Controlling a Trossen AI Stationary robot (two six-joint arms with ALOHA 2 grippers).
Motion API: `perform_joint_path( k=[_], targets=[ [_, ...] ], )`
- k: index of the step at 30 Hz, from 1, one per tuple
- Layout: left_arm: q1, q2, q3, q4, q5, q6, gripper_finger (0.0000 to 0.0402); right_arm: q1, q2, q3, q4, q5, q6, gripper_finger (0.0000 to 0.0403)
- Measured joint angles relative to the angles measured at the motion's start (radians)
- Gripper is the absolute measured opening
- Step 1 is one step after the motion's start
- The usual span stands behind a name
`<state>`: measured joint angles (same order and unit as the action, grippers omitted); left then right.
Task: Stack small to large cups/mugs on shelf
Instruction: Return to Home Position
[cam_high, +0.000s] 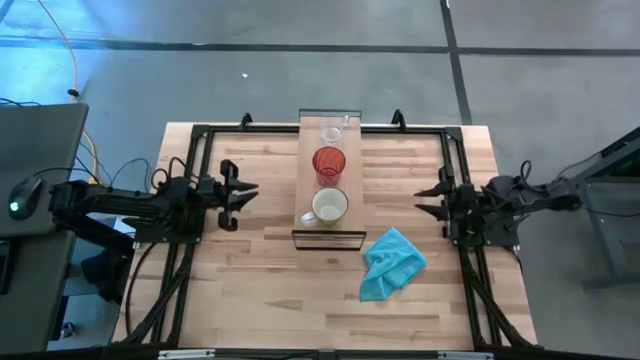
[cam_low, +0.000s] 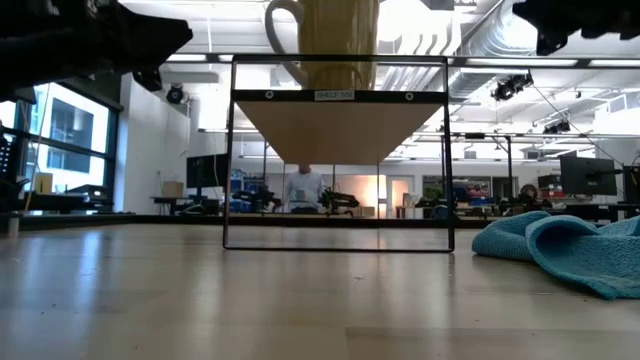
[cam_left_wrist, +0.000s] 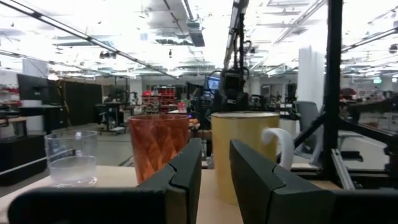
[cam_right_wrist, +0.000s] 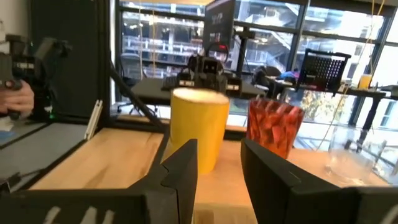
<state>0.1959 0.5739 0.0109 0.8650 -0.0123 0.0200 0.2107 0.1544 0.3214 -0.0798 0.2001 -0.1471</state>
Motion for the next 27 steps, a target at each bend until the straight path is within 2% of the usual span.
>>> perform_joint_path(
  k=[6, 14, 22, 27],
  targets=[
    [0.0, 0.0, 0.0, 0.0, -0.008, 0.01, 0.0074, -0.051, -0.054, -0.056, 0.013, -0.003, -0.011, 0.0116],
    [0.0, 0.0, 0.0, 0.0, -0.026, 0.009, 0.0074, -0.137, -0.121, -0.092, 0.079, -0.088, -0.039, 0.0116],
    [0.0, 0.0, 0.0, 0.0, -0.034, 0.009, 0.0074, -0.204, -0.139, -0.162, 0.209, -0.1, -0.083, 0.0116],
    [0.0, 0.0, 0.0, 0.0, -0.034, 0.009, 0.0074, -0.242, -0.138, -0.196, 0.22, -0.1, -0.08, 0.0116]
  ],
)
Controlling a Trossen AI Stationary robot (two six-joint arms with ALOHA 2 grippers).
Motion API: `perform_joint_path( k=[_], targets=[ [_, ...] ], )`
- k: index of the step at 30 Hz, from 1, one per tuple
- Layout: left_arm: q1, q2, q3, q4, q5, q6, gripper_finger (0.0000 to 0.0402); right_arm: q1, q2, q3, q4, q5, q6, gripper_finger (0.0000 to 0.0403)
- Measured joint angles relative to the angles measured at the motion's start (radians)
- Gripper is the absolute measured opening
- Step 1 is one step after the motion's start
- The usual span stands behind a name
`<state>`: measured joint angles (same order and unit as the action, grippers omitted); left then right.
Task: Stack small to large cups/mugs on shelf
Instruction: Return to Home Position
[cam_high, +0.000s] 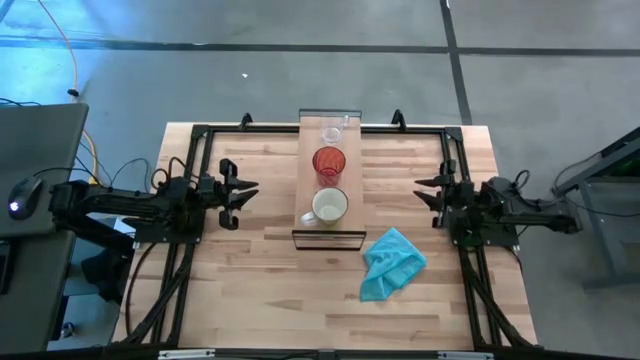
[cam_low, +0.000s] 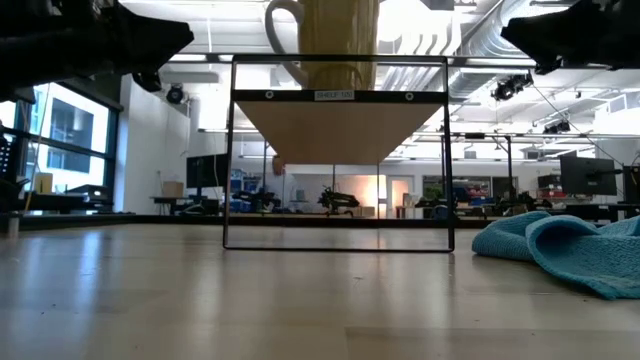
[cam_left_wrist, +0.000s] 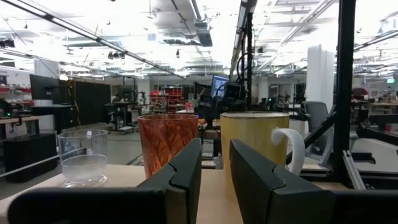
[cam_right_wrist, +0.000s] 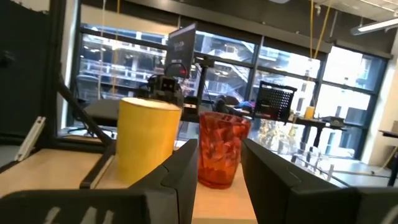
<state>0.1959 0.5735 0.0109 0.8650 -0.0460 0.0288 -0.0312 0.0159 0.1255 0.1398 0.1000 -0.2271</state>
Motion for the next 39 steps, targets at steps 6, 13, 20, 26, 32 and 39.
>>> perform_joint_path(
  k=[6, 13, 20, 26, 32, 39],
  targets=[
    [0.0, 0.0, 0.0, 0.0, 0.0, 0.0, 0.0074, -0.028, 0.0, -0.011, 0.008, -0.012, -0.001, 0.0116],
    [0.0, 0.0, 0.0, 0.0, 0.0, 0.0, 0.0074, -0.054, 0.0, -0.011, -0.006, -0.06, 0.008, 0.0116],
    [0.0, 0.0, 0.0, 0.0, 0.0, 0.0, 0.0074, -0.054, 0.0, -0.011, -0.023, -0.093, 0.011, 0.0116],
    [0.0, 0.0, 0.0, 0.0, -0.011, -0.001, 0.0074, -0.054, 0.0, -0.011, -0.044, -0.097, 0.037, 0.0116],
    [0.0, 0.0, 0.0, 0.0, -0.011, -0.008, 0.0074, -0.054, 0.0, -0.087, 0.06, -0.081, 0.051, 0.0116],
    [0.0, 0.0, 0.0, -0.008, -0.016, -0.011, 0.0074, -0.054, -0.004, -0.115, 0.099, -0.05, 0.053, 0.0116]
  ],
)
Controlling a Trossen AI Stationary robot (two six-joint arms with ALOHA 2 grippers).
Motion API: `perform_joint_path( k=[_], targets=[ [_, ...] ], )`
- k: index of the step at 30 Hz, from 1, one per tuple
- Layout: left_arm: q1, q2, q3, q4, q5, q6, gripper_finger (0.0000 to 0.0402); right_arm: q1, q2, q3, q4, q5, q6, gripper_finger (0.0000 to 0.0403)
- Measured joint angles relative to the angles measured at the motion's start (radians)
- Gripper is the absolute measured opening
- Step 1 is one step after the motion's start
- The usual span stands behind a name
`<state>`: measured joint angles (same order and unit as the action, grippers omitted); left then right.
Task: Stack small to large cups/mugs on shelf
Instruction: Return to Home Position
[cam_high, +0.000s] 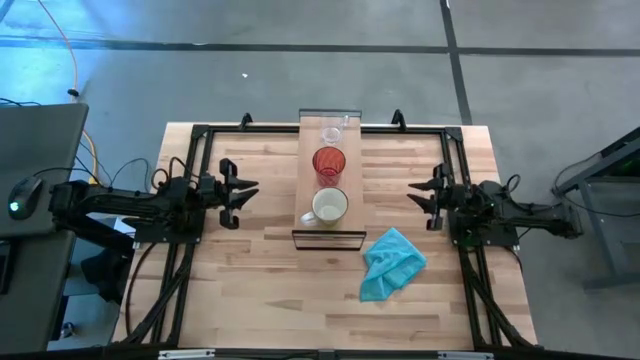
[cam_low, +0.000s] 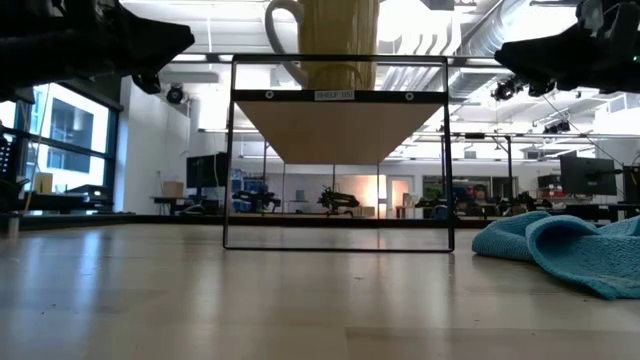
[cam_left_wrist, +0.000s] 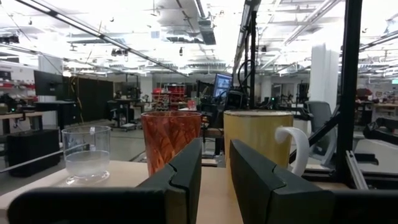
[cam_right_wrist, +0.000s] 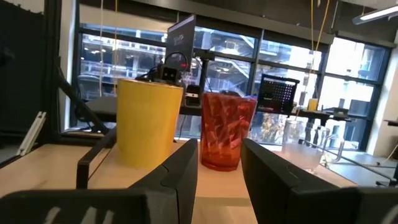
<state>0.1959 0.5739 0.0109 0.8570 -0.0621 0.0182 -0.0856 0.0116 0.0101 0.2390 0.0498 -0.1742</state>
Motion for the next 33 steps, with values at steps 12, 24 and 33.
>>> perform_joint_path(
  k=[12, 24, 33],
  targets=[
    [0.0, 0.0, 0.0, -0.002, -0.003, 0.001, 0.0074, 0.0, -0.001, 0.0, -0.139, 0.0, 0.138, 0.0116],
    [0.0, 0.0, 0.0, -0.007, -0.001, 0.001, 0.0074, 0.001, -0.001, 0.0, -0.207, -0.073, 0.238, 0.0116],
    [0.0, 0.0, 0.0, -0.029, 0.014, -0.004, 0.0074, 0.001, -0.001, 0.0, -0.22, -0.114, 0.251, 0.0116]
  ],
)
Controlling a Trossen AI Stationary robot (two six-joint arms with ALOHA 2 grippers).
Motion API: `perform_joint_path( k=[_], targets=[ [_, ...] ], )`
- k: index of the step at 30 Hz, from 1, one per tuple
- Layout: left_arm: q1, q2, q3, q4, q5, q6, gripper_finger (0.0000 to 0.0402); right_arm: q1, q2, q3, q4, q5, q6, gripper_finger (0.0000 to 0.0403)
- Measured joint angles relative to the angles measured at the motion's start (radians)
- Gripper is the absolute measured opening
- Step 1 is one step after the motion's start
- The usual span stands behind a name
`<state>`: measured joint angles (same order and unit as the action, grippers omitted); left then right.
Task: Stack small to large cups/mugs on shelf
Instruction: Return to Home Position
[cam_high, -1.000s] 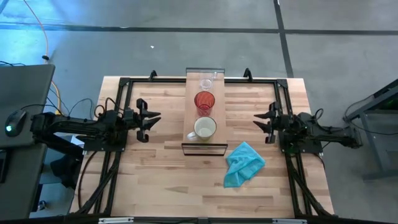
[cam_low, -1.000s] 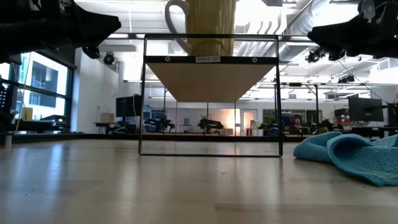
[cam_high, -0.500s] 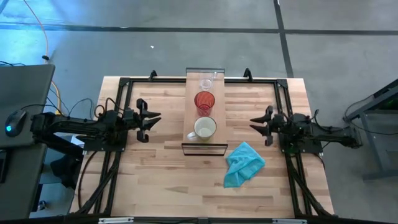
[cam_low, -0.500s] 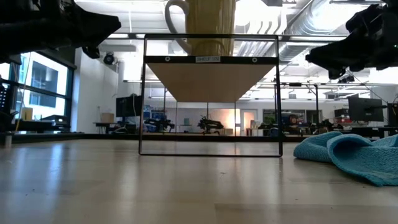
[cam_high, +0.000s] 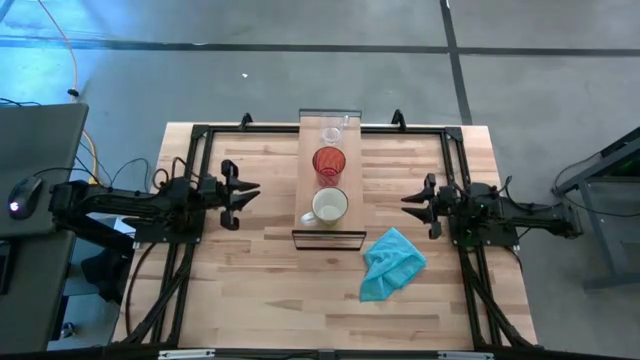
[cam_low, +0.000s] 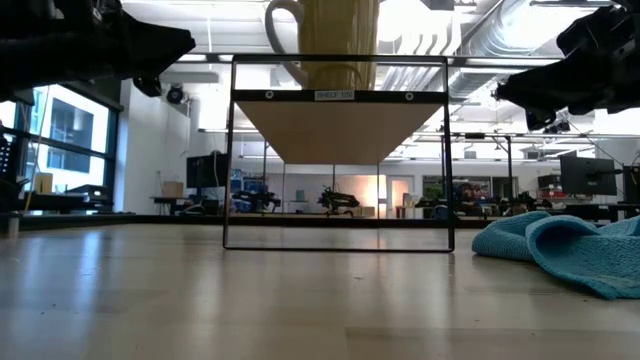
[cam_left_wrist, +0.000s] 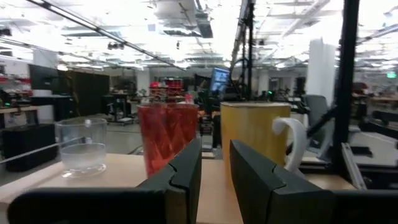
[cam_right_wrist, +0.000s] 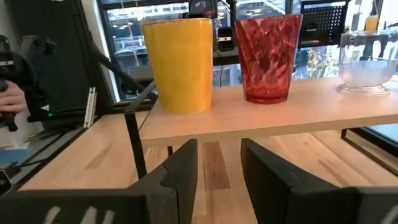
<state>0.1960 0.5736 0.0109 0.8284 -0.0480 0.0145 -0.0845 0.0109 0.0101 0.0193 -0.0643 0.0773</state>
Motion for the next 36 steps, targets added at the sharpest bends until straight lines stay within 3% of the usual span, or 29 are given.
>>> perform_joint_path(
  k=[10, 27, 32, 36],
  targets=[
    [0.0, 0.0, 0.0, -0.073, 0.067, -0.02, 0.0074, 0.0, 0.002, 0.0, -0.002, 0.008, -0.12, 0.0116],
    [0.0, 0.0, 0.0, -0.258, 0.063, -0.021, 0.0074, 0.0, 0.002, 0.0, -0.003, 0.008, -0.078, 0.0116],
    [0.0, 0.0, 0.0, -0.234, 0.063, -0.021, 0.0074, 0.0, 0.002, 0.0, -0.003, 0.008, -0.078, 0.0116],
    [0.0, -0.002, 0.0, -0.093, 0.071, 0.006, 0.0074, 0.0, 0.002, 0.0, -0.003, 0.008, -0.078, 0.0116]
  ],
)
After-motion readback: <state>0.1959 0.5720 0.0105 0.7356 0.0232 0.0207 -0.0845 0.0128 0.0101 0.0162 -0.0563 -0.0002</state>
